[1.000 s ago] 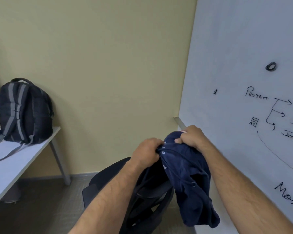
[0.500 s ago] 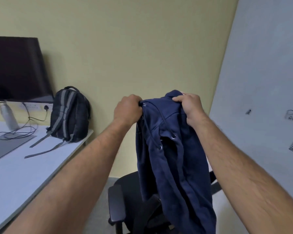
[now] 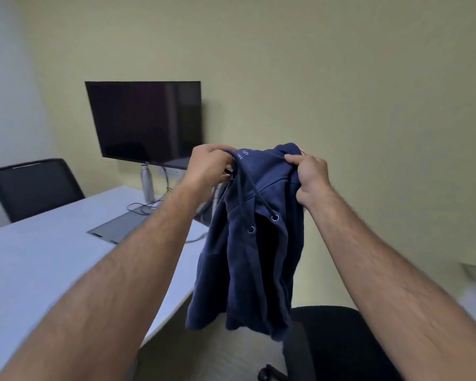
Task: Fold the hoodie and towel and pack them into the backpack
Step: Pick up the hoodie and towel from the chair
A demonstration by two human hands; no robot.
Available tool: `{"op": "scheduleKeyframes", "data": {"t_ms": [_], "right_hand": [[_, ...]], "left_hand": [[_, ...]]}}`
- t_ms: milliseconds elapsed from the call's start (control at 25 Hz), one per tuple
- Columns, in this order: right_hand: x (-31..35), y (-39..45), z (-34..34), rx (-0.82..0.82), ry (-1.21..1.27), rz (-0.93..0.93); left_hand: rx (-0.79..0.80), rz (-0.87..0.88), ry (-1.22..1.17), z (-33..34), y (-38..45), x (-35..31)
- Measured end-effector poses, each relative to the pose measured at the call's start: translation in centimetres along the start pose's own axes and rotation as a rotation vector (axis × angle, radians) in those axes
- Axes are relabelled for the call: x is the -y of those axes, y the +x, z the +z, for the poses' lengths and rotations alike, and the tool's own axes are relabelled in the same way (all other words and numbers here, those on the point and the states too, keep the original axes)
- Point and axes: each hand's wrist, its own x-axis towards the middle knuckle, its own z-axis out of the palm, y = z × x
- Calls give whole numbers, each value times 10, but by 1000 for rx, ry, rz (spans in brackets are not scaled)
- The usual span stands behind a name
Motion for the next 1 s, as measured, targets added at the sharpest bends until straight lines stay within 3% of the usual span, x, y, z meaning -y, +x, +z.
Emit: {"op": "scheduleKeyframes", "data": {"t_ms": [120, 240, 520, 1000], "right_hand": [[-28, 1, 87, 114, 45, -11], [-62, 13, 166, 200, 86, -18], [-147, 36, 327, 325, 170, 55], [-242, 99, 532, 648, 290, 225]], "left_hand": [[-52, -19, -113, -79, 21, -1], [-67, 131, 27, -150, 38, 4], [-401, 130, 203, -290, 94, 43], [-780, 158, 319, -430, 181, 67]]}}
